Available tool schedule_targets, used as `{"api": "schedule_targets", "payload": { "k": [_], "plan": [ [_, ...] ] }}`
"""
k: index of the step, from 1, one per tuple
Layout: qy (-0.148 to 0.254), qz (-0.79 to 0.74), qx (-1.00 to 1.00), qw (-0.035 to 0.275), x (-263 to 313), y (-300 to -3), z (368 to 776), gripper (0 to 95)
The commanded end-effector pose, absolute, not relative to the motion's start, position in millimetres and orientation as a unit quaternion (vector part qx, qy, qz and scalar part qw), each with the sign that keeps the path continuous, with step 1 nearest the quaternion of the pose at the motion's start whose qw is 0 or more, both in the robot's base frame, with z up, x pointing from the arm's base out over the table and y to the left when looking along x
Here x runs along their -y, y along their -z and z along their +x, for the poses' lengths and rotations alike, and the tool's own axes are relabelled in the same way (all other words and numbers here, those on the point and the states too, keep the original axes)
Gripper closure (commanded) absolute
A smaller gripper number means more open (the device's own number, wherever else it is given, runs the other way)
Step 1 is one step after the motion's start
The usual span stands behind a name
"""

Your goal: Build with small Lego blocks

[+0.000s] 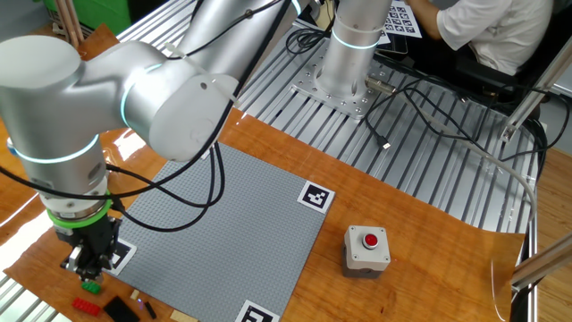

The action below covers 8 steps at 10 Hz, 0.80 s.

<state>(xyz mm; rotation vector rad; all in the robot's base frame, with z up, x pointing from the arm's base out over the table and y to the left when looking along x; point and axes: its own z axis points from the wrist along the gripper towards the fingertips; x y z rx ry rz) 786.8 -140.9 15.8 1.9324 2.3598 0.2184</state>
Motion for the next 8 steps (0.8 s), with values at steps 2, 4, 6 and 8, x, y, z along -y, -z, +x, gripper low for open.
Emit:
{"api": "schedule_targets", "payload": {
  "k": [2, 4, 6, 8],
  "plan": [
    [-0.072, 0.635, -0.768, 0.041, 140.0, -17.1, 787.7, 76.0],
    [-0.072, 0.635, -0.768, 0.041, 139.6, -16.1, 787.7, 76.0],
    [-0.072, 0.634, -0.769, 0.042, 140.4, -15.9, 787.6, 76.0],
    [-0.073, 0.635, -0.768, 0.042, 140.5, -15.4, 787.6, 76.0]
  ]
}}
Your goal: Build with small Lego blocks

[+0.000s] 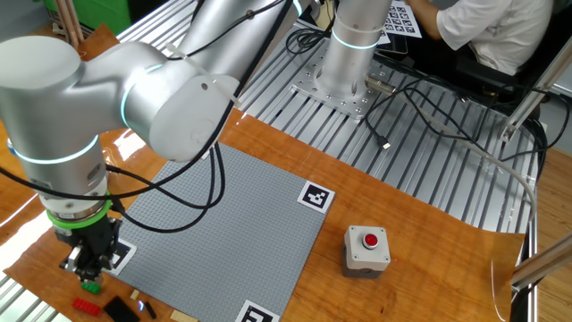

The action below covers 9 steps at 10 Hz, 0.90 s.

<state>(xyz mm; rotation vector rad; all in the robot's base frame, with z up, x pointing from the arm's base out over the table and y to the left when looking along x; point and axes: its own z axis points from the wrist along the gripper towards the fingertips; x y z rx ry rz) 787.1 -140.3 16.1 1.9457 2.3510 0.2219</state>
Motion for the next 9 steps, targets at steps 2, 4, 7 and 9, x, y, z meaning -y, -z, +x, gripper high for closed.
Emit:
{"api": "schedule_targets", "payload": {
  "k": [2, 4, 7, 9],
  "plan": [
    [-0.073, 0.635, -0.768, 0.043, 139.8, -13.0, 787.7, 76.0],
    [-0.072, 0.634, -0.769, 0.042, 138.5, -14.4, 787.9, 57.0],
    [-0.073, 0.635, -0.768, 0.04, 137.5, -16.6, 788.1, 57.0],
    [-0.073, 0.637, -0.767, 0.04, 135.8, -17.6, 788.4, 76.0]
  ]
}}
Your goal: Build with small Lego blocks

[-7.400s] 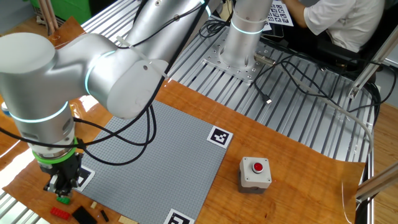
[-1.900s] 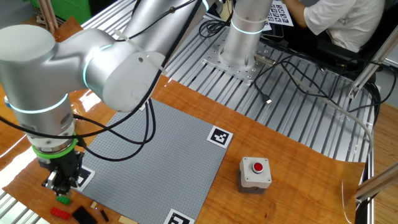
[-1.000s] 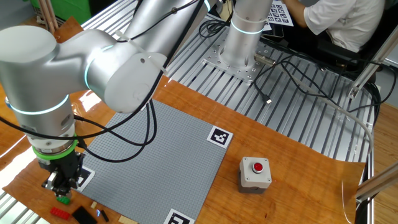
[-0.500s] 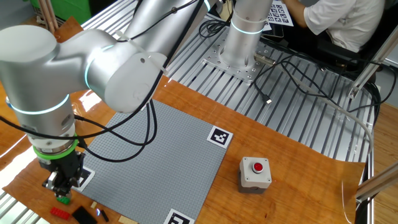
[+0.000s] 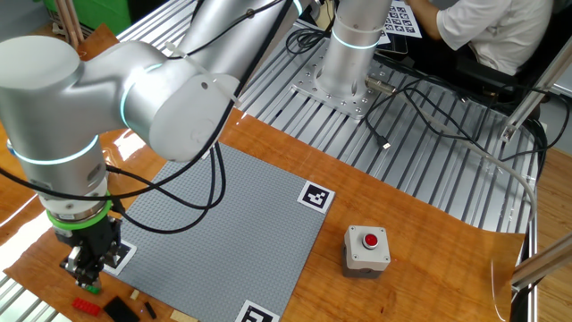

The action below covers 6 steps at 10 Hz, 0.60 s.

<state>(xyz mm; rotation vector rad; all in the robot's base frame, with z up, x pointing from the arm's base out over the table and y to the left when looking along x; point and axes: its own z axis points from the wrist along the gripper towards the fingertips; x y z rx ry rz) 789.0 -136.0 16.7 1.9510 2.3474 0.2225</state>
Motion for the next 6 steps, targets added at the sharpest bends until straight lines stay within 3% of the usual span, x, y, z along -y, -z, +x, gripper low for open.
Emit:
{"api": "schedule_targets", "payload": {
  "k": [1, 2, 3, 4, 5, 6],
  "plan": [
    [-0.071, 0.637, -0.767, 0.039, 134.9, -18.4, 788.5, 76.0],
    [-0.071, 0.637, -0.767, 0.038, 134.9, -18.4, 788.5, 76.0],
    [-0.069, 0.635, -0.769, 0.037, 134.3, -18.8, 788.6, 57.0],
    [-0.066, 0.629, -0.773, 0.038, 134.1, -19.9, 788.7, 57.0],
    [-0.062, 0.628, -0.775, 0.031, 133.9, -21.4, 788.7, 76.0],
    [-0.058, 0.622, -0.781, 0.023, 133.8, -24.2, 788.7, 76.0]
  ]
}}
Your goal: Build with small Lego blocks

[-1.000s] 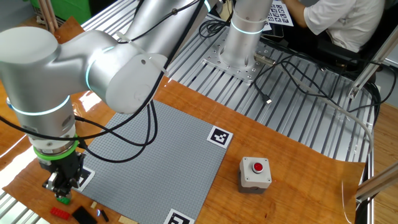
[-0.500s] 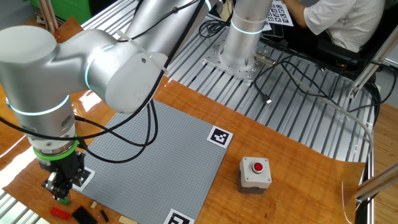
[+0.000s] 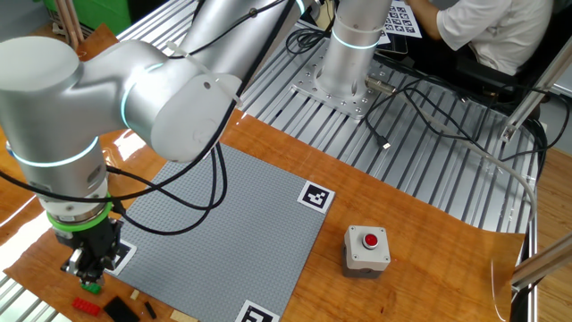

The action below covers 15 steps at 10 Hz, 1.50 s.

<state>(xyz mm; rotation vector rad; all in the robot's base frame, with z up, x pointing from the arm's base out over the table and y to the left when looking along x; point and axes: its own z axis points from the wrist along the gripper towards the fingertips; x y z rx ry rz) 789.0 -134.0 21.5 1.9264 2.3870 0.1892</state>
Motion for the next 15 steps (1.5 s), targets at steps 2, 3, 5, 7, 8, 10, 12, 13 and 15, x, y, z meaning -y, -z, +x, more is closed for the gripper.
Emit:
{"api": "schedule_targets", "payload": {
  "k": [2, 3, 5, 7, 8, 10, 12, 13, 15],
  "plan": [
    [-0.048, 0.603, -0.797, 0.007, 133.8, -24.2, 788.7, 76.0],
    [-0.055, 0.61, -0.79, -0.004, 133.8, -24.2, 788.7, 57.0],
    [-0.055, 0.608, -0.792, -0.003, 133.8, -24.2, 788.7, 57.0],
    [-0.054, 0.613, -0.788, 0.0, 133.8, -24.2, 788.7, 57.0],
    [-0.051, 0.628, -0.776, -0.001, 133.8, -24.2, 788.7, 57.0],
    [-0.056, 0.62, -0.783, 0.003, 133.8, -24.2, 788.7, 57.0],
    [-0.05, 0.612, -0.789, 0.006, 133.8, -24.2, 788.7, 57.0],
    [-0.051, 0.61, -0.79, 0.006, 133.8, -24.2, 788.7, 57.0],
    [-0.051, 0.61, -0.791, 0.006, 133.8, -24.2, 788.7, 57.0]
  ]
}}
